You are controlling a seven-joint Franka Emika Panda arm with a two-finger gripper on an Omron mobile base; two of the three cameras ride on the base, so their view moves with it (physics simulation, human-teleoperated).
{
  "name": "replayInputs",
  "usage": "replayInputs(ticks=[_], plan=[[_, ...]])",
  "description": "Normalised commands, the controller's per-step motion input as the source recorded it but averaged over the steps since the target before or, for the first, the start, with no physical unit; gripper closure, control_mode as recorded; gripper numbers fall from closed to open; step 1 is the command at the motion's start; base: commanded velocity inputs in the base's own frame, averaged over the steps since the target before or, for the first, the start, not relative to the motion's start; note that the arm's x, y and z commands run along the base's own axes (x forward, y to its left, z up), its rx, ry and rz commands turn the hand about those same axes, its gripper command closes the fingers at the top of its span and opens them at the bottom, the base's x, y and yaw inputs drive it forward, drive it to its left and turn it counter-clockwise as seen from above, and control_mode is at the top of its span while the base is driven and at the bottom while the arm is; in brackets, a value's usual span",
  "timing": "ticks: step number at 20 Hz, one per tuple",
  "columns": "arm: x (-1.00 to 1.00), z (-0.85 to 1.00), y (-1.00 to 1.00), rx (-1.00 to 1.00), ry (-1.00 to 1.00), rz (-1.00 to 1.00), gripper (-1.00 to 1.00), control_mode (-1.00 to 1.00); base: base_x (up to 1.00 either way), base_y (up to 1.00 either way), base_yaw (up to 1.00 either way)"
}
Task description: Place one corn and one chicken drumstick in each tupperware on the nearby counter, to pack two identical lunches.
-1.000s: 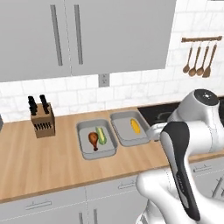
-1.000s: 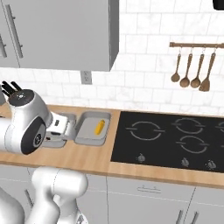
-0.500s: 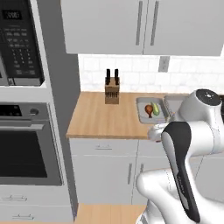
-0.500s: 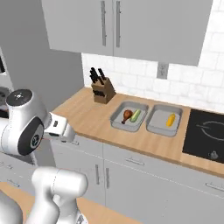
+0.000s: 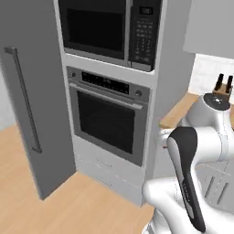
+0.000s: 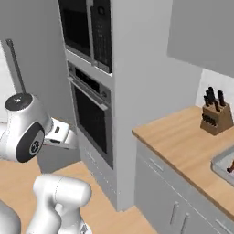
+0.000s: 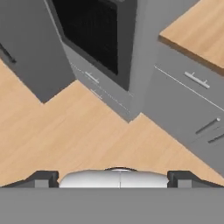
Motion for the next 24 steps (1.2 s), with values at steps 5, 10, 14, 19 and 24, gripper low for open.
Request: replayInputs(ticks=[5,10,14,19,24], plan=[[0.00,0.00,0.00,0.00,0.00,0.00,-1.00,1.00,0.00,0.27,0.96],[0.00,0.00,0.00,0.00,0.00,0.00,-1.00,1.00,0.12,0.14,0.95],[0.00,0.00,0.00,0.00,0.00,0.00,-1.00,1.00,0.64,0.21,0.80],[0.00,0.00,0.00,0.00,0.00,0.00,-1.00,1.00,0.98,0.06,0.63],[0.00,0.00,0.00,0.00,0.00,0.00,-1.00,1.00,1.00,0.24,0.28]])
